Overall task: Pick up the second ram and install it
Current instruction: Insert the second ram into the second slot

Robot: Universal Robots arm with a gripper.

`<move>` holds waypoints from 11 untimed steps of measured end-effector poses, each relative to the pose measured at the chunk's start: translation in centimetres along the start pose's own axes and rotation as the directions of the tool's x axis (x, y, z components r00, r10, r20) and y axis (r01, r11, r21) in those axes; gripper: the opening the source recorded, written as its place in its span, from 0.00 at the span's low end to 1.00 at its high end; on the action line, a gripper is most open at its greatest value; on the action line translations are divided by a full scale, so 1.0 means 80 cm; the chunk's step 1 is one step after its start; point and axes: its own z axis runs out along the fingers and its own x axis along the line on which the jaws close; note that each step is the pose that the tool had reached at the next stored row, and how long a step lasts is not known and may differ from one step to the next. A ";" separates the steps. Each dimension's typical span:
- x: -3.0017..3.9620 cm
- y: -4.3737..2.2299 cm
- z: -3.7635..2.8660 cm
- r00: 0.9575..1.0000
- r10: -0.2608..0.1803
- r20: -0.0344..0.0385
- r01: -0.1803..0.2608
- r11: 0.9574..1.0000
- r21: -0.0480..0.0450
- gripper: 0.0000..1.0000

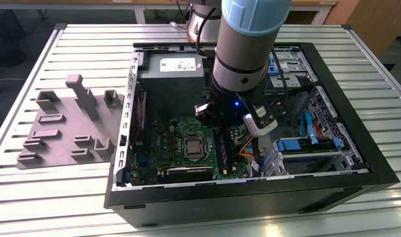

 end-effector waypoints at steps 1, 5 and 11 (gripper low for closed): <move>0.0000 -0.0001 0.0000 1.000 0.000 0.000 0.000 1.000 0.000 0.14; 0.0000 -0.0029 0.0005 1.000 0.003 0.000 -0.003 1.000 0.000 0.14; -0.0005 -0.0042 0.0032 1.000 0.031 0.001 -0.031 1.000 0.000 0.14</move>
